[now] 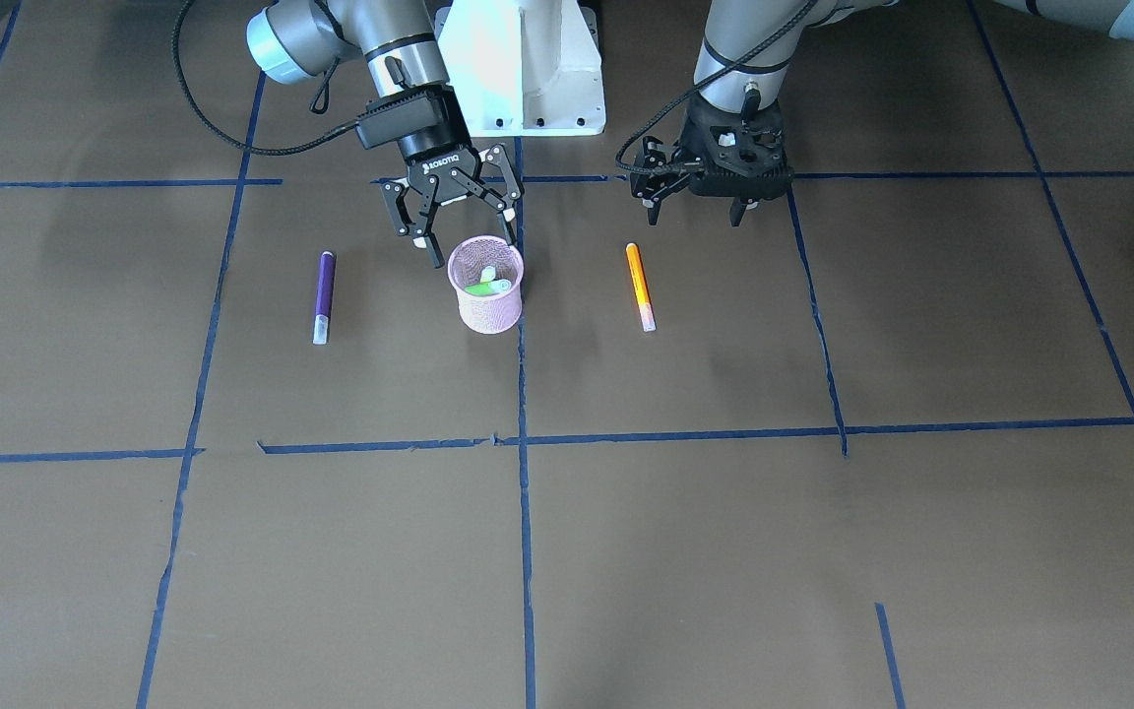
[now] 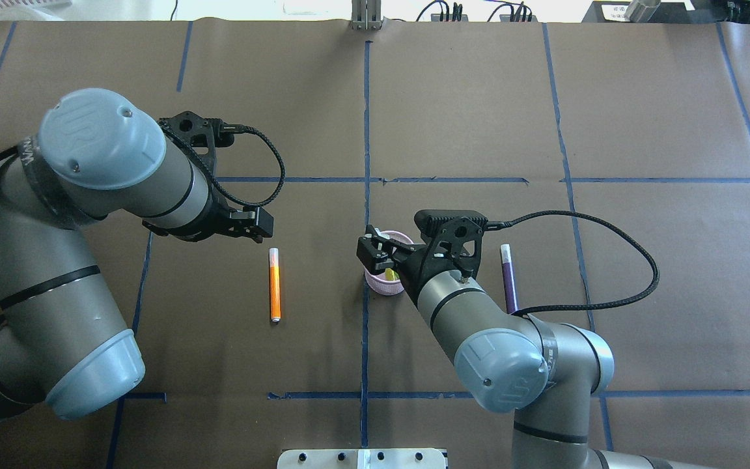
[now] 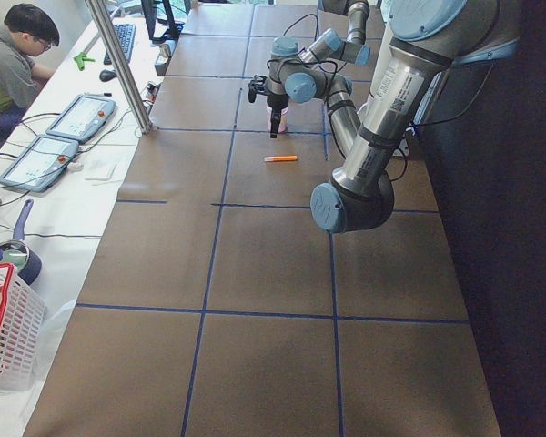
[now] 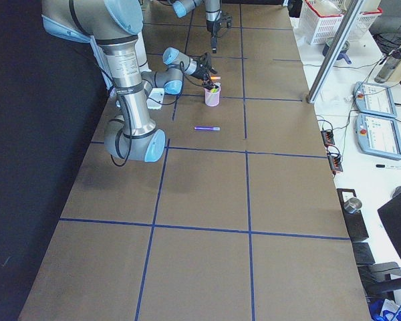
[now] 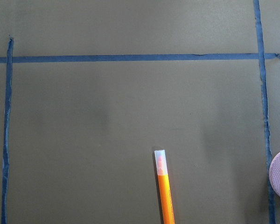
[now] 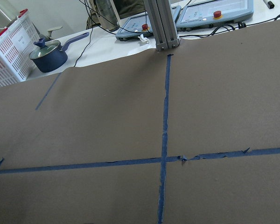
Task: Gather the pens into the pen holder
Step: 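Withdraw the right gripper from the cup while left gripper descends to orange marker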
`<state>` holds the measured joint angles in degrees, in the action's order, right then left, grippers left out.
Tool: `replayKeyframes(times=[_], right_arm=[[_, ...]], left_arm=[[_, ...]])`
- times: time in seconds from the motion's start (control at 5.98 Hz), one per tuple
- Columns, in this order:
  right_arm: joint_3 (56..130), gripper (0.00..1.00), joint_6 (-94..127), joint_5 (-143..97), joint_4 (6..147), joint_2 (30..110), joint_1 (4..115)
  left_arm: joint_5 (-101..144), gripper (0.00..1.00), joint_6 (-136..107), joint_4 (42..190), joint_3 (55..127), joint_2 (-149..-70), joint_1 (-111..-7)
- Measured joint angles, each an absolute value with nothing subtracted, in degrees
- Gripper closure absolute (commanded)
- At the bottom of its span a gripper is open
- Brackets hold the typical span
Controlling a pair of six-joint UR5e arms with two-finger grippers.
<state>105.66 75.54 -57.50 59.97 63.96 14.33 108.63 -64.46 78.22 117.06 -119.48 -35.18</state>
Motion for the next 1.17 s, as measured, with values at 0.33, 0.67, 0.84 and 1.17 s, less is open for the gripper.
replayKeyframes(times=[0.33,0.67,0.84,1.17], right_arm=[[107.2,0.00,75.6,-71.4,67.6,63.1,20.7],[110.0,0.00,73.7,-90.6,79.1,62.7,29.5],[110.4,0.00,71.1,-99.0,83.6,62.7,33.5],[110.3,0.00,60.8,-112.2,89.6,63.8,41.8]], left_arm=[[108.5,0.00,-66.1,78.4,115.7,-119.5,-34.7],[108.0,0.00,-69.3,79.4,113.1,-119.7,-33.9],[107.4,0.00,-70.8,81.6,110.6,-119.9,-33.2],[106.1,0.11,-74.4,87.9,104.3,-120.3,-32.0]])
